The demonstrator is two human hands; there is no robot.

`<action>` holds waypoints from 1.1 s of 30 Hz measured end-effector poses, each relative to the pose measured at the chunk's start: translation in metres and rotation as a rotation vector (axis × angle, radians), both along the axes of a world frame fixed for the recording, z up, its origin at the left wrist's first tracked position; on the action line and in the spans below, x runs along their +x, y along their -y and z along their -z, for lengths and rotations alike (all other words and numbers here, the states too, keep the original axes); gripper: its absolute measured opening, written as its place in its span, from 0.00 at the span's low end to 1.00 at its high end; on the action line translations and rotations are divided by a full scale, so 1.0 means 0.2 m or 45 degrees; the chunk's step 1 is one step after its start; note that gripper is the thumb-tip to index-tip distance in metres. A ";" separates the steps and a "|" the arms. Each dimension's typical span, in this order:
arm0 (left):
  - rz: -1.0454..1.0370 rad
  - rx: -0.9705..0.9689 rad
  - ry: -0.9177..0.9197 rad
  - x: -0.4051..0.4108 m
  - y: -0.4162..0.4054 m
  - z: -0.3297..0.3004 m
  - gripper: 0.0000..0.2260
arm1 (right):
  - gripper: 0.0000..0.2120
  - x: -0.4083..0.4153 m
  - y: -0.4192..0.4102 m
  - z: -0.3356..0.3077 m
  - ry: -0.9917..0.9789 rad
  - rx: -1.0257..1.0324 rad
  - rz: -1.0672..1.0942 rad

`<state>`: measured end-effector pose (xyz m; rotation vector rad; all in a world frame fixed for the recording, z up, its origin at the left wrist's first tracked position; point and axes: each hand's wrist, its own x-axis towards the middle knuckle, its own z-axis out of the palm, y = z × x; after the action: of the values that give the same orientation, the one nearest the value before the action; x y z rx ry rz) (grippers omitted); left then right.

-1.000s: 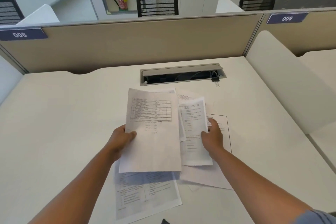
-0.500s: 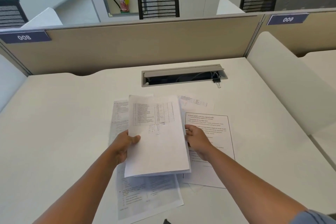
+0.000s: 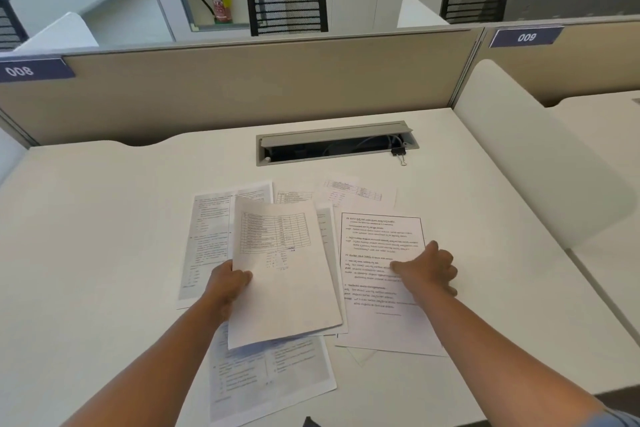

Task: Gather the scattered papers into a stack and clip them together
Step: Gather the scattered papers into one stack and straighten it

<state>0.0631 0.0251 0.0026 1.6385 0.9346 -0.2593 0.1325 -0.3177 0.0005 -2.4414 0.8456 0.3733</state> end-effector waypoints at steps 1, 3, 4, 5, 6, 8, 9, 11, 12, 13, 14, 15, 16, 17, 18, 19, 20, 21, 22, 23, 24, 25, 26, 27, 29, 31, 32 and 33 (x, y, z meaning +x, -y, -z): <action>0.007 0.014 0.002 0.00 0.00 0.00 0.11 | 0.44 0.00 0.02 0.01 -0.017 -0.009 -0.009; 0.017 0.027 0.006 0.00 0.00 0.01 0.12 | 0.42 0.00 0.05 0.01 -0.032 0.002 -0.013; 0.023 0.030 0.002 0.00 0.00 0.01 0.12 | 0.41 0.01 0.06 0.01 -0.019 0.037 0.000; 0.028 0.028 -0.003 0.00 0.00 0.01 0.12 | 0.39 0.01 0.07 0.02 0.005 0.092 0.018; 0.032 0.027 -0.007 0.00 0.00 0.01 0.12 | 0.37 0.01 0.08 0.02 0.039 0.155 0.038; 0.033 0.025 -0.006 0.00 0.00 0.01 0.11 | 0.29 0.01 0.09 0.03 0.140 0.251 0.066; 0.035 0.028 -0.005 0.00 0.00 0.00 0.11 | 0.22 0.01 0.10 0.03 0.196 0.272 0.074; 0.042 0.030 -0.012 0.00 0.00 0.00 0.11 | 0.05 0.01 0.10 0.04 0.280 0.287 0.104; 0.044 0.026 -0.018 0.00 -0.01 0.00 0.11 | 0.08 0.02 0.10 0.05 0.329 0.290 0.118; 0.047 0.022 -0.023 0.00 -0.01 0.00 0.11 | 0.12 0.02 0.09 0.03 0.375 0.294 0.122; 0.051 0.019 -0.024 0.00 -0.01 0.00 0.12 | 0.15 0.03 0.10 0.02 0.426 0.306 0.117; 0.059 0.021 -0.025 0.00 -0.01 0.01 0.12 | 0.17 0.04 0.10 -0.01 0.483 0.318 0.093; 0.066 0.025 -0.026 0.00 -0.01 0.01 0.12 | 0.18 0.05 0.11 -0.03 0.529 0.336 0.062; 0.070 0.028 -0.025 -0.01 -0.02 0.01 0.12 | 0.18 0.06 0.11 -0.06 0.570 0.359 0.019; 0.070 0.026 -0.022 -0.01 -0.02 0.01 0.12 | 0.18 0.08 0.12 -0.08 0.593 0.378 -0.013; 0.065 0.018 -0.017 -0.01 -0.02 0.01 0.12 | 0.17 0.09 0.13 -0.11 0.623 0.384 -0.041; 0.060 0.006 -0.014 -0.01 -0.02 0.01 0.12 | 0.17 0.11 0.14 -0.14 0.645 0.389 -0.060; 0.057 -0.003 -0.012 -0.01 -0.02 0.01 0.13 | 0.17 0.12 0.15 -0.15 0.661 0.396 -0.075; 0.060 -0.008 -0.012 -0.02 -0.02 0.01 0.13 | 0.17 0.14 0.17 -0.17 0.663 0.416 -0.081; 0.063 -0.010 -0.012 -0.02 -0.02 0.00 0.13 | 0.16 0.15 0.18 -0.18 0.669 0.440 -0.087; 0.066 -0.010 -0.010 -0.02 -0.02 0.00 0.13 | 0.16 0.16 0.18 -0.19 0.680 0.468 -0.088; 0.072 -0.009 -0.008 -0.02 -0.02 -0.01 0.13 | 0.14 0.18 0.19 -0.21 0.695 0.494 -0.079; 0.078 -0.009 -0.007 -0.02 -0.01 -0.01 0.13 | 0.14 0.18 0.19 -0.22 0.710 0.516 -0.060; 0.081 -0.011 -0.007 -0.02 -0.01 -0.02 0.13 | 0.14 0.19 0.18 -0.23 0.735 0.534 -0.048; 0.089 -0.024 -0.009 -0.03 0.00 -0.02 0.12 | 0.14 0.20 0.16 -0.24 0.758 0.573 -0.059; 0.096 -0.043 -0.007 -0.03 0.00 -0.03 0.12 | 0.13 0.20 0.12 -0.24 0.727 0.608 -0.095; 0.106 -0.055 0.001 -0.03 0.00 -0.03 0.12 | 0.13 0.20 0.10 -0.24 0.699 0.623 -0.108; 0.114 -0.068 0.012 -0.03 0.00 -0.04 0.13 | 0.13 0.19 0.07 -0.23 0.664 0.644 -0.128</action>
<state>0.0578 0.0244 0.0099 1.6332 0.8417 -0.3343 0.1709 -0.3315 0.0475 -1.9673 0.3480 -0.0267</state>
